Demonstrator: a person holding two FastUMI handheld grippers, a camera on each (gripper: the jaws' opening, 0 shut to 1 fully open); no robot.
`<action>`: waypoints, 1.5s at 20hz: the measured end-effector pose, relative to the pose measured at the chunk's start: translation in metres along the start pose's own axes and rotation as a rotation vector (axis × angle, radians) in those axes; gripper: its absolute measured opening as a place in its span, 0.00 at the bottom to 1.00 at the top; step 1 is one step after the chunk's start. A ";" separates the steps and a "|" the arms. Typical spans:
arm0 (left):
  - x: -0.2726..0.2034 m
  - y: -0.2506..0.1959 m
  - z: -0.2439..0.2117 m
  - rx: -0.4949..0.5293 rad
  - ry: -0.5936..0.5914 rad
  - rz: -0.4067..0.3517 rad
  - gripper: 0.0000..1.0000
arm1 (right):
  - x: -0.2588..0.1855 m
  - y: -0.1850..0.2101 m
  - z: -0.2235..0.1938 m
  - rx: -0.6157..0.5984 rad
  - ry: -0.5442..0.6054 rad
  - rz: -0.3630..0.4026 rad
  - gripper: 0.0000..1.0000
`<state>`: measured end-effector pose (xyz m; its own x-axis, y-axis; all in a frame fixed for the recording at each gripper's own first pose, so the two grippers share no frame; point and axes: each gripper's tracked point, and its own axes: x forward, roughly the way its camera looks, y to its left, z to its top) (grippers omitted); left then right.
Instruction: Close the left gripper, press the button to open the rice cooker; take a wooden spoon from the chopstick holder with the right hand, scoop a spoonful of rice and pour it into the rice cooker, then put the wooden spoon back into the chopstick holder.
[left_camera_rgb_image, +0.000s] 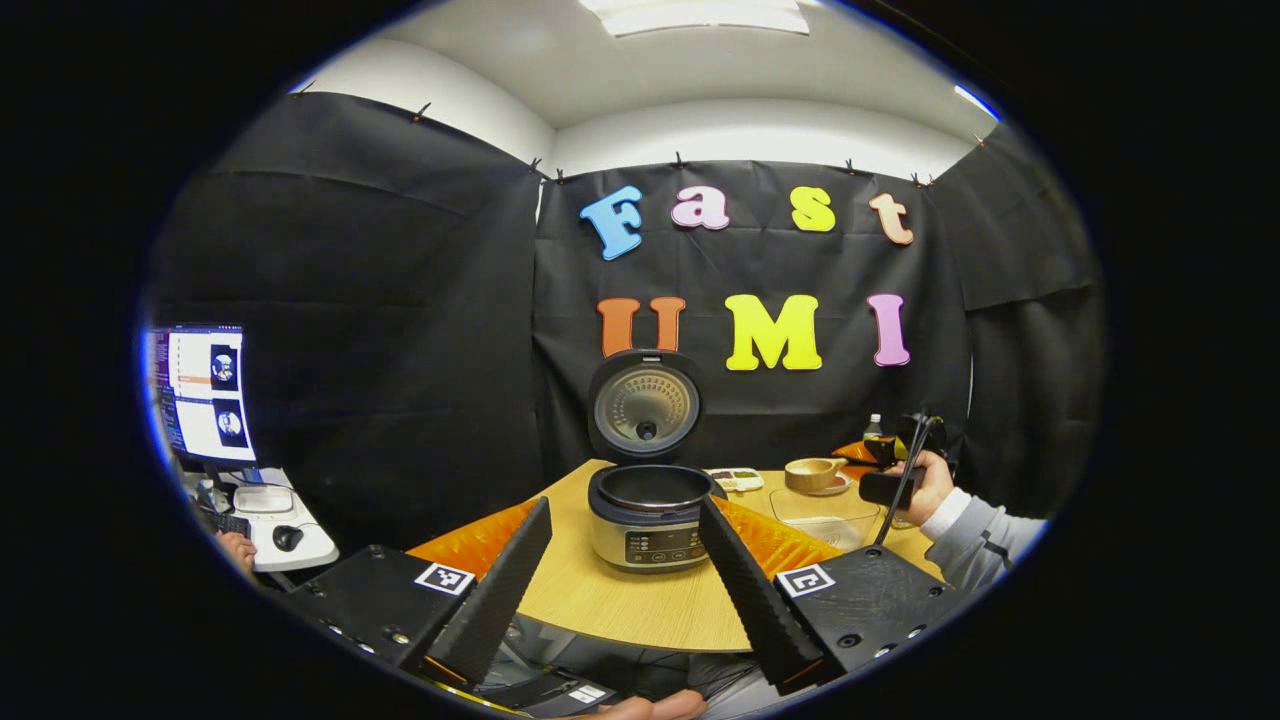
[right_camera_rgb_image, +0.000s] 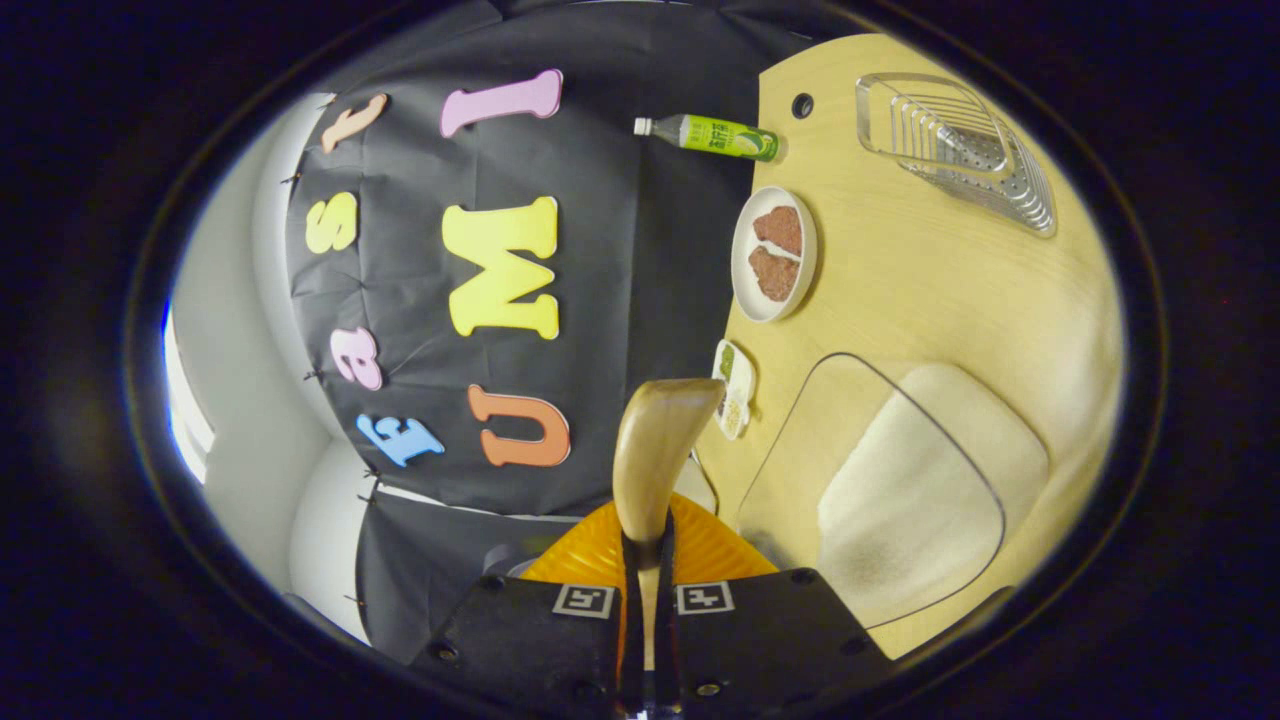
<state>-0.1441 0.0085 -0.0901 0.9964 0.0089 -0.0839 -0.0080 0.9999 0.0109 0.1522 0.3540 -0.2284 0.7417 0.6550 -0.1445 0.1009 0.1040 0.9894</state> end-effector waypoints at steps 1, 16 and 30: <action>-0.003 0.002 0.000 0.003 -0.003 0.001 0.94 | 0.005 0.005 -0.005 0.008 -0.006 -0.002 0.09; -0.028 0.040 -0.003 -0.038 -0.029 0.031 0.93 | 0.074 0.092 -0.144 -0.393 0.037 -0.054 0.09; -0.029 0.062 -0.017 -0.086 -0.018 0.043 0.94 | 0.086 0.118 -0.186 -1.027 -0.129 -0.041 0.10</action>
<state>-0.1752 0.0699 -0.1044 0.9964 0.0524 -0.0670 -0.0572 0.9958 -0.0713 0.1046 0.5613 -0.1256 0.8220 0.5577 -0.1153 -0.4417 0.7521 0.4892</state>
